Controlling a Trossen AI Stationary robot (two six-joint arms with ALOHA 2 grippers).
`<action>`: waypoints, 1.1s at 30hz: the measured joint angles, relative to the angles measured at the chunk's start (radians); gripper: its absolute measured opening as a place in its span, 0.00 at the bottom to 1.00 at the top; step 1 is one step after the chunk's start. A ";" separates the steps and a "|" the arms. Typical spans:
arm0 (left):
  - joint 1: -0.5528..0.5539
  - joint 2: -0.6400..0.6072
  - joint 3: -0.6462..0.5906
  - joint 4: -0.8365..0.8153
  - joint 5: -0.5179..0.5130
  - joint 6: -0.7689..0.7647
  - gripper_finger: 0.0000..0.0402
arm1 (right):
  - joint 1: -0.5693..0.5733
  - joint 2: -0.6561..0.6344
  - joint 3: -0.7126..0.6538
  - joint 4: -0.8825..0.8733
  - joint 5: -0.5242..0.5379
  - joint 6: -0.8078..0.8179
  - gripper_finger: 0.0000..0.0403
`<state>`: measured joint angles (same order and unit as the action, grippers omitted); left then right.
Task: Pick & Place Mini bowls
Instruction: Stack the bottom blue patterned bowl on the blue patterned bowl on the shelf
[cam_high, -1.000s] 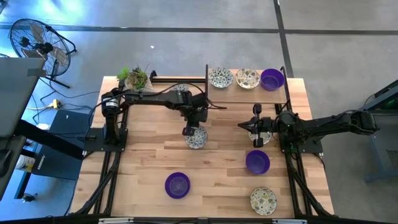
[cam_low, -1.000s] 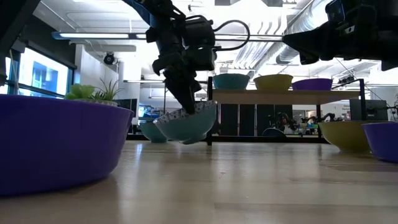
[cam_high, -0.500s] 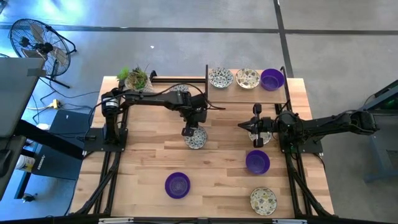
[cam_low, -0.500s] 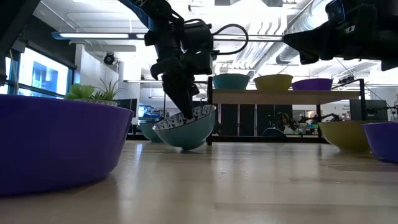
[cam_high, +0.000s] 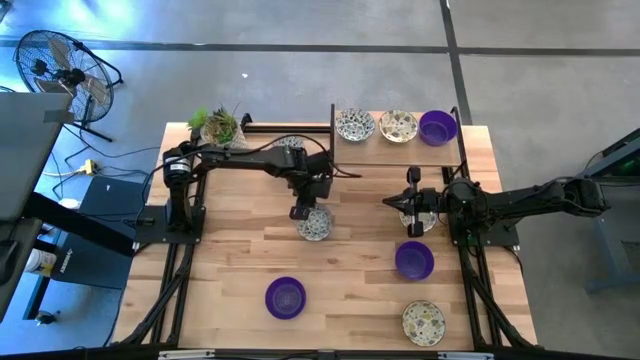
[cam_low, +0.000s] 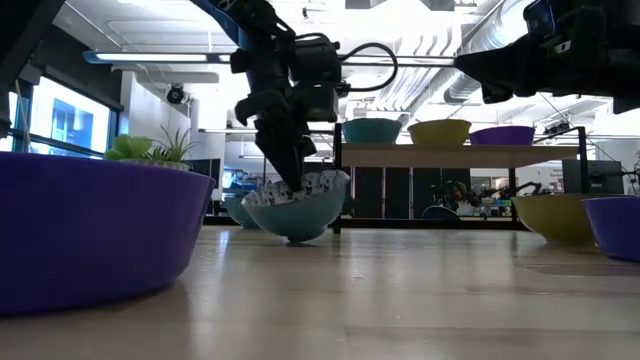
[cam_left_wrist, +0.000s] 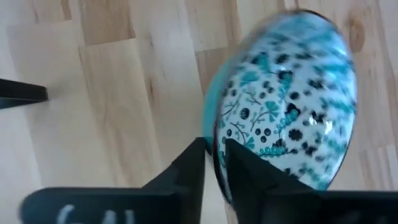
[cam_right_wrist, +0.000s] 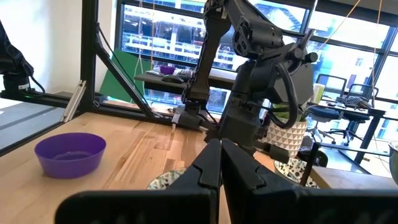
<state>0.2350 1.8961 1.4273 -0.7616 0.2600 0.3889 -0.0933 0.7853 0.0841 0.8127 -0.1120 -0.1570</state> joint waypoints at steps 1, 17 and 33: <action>0.000 0.000 0.000 0.000 0.000 0.000 0.19 | 0.000 0.000 0.000 0.000 0.000 0.000 0.00; -0.001 -0.001 0.145 -0.135 -0.081 0.092 0.30 | 0.000 0.000 0.000 -0.003 0.000 0.000 0.00; -0.133 -0.269 -0.195 0.169 -0.302 -0.002 0.02 | 0.000 0.003 0.000 -0.041 0.000 0.000 0.00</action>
<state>0.1017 1.6272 1.2320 -0.5930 -0.0415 0.3872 -0.0933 0.7879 0.0841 0.7722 -0.1121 -0.1572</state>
